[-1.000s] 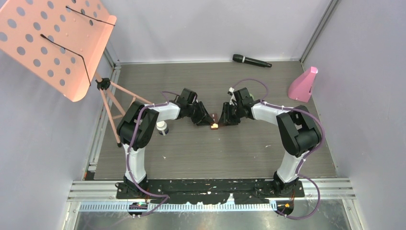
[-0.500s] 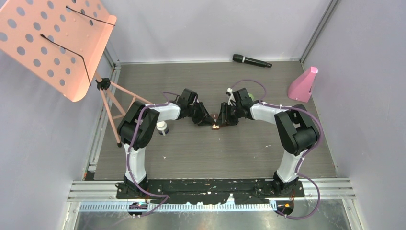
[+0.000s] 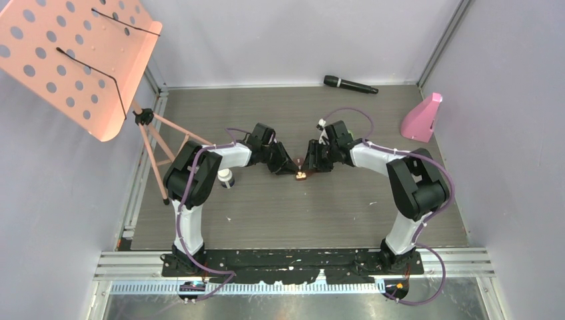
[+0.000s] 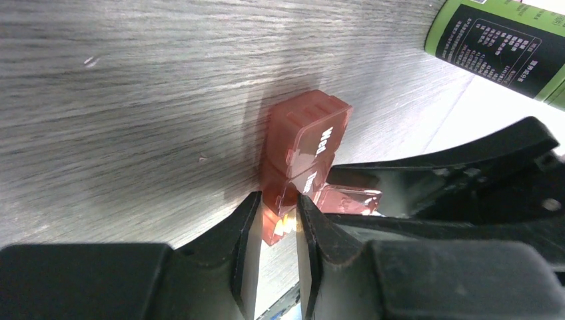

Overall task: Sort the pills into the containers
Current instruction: Adjust the pill in the pill container.

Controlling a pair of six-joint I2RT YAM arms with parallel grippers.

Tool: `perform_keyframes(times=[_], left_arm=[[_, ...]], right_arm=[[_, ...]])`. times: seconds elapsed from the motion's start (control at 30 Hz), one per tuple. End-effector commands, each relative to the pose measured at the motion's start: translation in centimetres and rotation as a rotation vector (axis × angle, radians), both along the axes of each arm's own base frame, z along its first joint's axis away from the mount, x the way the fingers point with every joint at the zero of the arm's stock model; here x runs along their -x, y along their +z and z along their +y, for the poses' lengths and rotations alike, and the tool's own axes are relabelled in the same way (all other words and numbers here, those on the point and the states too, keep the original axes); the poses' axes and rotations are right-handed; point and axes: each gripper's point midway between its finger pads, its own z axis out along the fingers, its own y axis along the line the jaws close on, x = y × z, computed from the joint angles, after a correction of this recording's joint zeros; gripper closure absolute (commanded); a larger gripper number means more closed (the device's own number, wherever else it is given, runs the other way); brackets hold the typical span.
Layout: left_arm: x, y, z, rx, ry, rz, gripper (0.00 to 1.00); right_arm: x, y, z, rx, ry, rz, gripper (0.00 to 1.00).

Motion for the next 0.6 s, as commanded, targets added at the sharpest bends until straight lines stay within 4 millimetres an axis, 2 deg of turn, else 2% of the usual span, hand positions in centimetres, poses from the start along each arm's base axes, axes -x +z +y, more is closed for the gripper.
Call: perform_keyframes(times=[0.0,0.13,0.27,0.37,0.57], left_arm=[[0.1,-1.0,0.3,-0.039,0.001,0.005,0.75],[0.1,-1.0,0.2,-0.038,0.001,0.005,0.75],[0.0,-0.9,0.2,-0.036,0.001,0.003,0.75],[0.0,-0.9,0.2,-0.035,-0.002,0.0,0.75],[0.1,-1.0,0.2,-0.037,-0.003,0.005,0.75]], right_arm=[[-1.4,3.9,-0.2,-0.029,-0.039,-0.108,0.46],[-1.0,4.4,0.3,-0.058,0.002,-0.121,0.39],[0.2,3.3,0.6,-0.062,0.077,-0.076,0.41],[1.1,2.2,0.2,-0.034,0.122,-0.058,0.41],[1.8,1.1,-0.3,0.002,0.169,-0.043,0.4]])
